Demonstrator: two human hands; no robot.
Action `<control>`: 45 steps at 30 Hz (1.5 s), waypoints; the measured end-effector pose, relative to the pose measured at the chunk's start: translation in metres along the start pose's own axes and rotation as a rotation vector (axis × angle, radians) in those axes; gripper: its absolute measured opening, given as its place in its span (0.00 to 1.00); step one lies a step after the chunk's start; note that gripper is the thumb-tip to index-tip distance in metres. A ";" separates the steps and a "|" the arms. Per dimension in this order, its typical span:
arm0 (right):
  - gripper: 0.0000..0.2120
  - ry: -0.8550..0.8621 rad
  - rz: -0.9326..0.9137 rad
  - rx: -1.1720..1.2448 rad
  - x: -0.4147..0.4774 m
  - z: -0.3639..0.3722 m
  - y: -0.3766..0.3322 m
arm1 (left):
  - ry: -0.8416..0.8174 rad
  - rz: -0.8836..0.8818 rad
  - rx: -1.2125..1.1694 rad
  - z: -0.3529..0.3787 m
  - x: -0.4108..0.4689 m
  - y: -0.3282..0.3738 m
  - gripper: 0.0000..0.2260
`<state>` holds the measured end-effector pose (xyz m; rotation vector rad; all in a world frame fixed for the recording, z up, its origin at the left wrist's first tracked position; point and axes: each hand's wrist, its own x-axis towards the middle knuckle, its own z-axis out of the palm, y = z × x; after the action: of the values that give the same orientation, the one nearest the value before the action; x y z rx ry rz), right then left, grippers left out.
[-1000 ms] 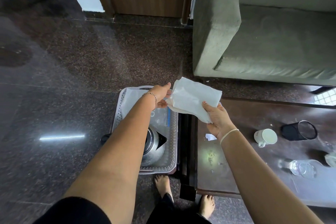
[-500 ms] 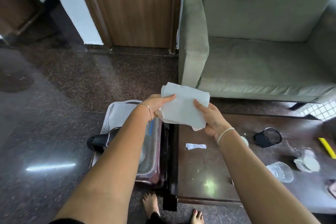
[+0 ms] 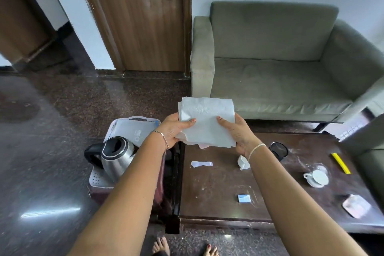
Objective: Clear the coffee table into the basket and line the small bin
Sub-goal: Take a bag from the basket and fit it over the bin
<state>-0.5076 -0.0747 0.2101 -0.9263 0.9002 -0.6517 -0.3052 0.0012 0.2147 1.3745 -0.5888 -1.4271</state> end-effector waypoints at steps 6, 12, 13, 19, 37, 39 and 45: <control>0.20 0.020 -0.032 -0.075 -0.034 -0.032 -0.002 | -0.125 -0.008 -0.002 0.032 -0.019 -0.013 0.13; 0.24 -0.021 -0.035 -0.106 -0.077 -0.055 0.003 | -0.155 -0.009 -0.053 0.069 -0.033 -0.020 0.12; 0.25 -0.021 -0.024 -0.093 -0.084 -0.059 0.006 | -0.167 -0.016 -0.042 0.074 -0.036 -0.022 0.14; 0.21 0.133 -0.001 -0.107 -0.122 -0.084 0.023 | -0.287 -0.087 -0.021 0.106 -0.052 -0.042 0.19; 0.13 0.188 -0.127 -0.007 -0.108 -0.227 -0.024 | -0.196 -0.092 0.015 0.244 0.001 -0.069 0.05; 0.13 0.195 -0.124 -0.060 -0.100 -0.247 -0.035 | -0.131 -0.066 -0.006 0.267 0.011 -0.075 0.09; 0.11 0.088 -0.125 -0.266 -0.079 -0.298 -0.050 | 0.059 -0.018 -0.105 0.315 0.032 -0.085 0.14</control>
<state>-0.8101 -0.1509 0.1930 -1.2069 1.0302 -0.6938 -0.6197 -0.0895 0.1985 1.3374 -0.4583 -1.4064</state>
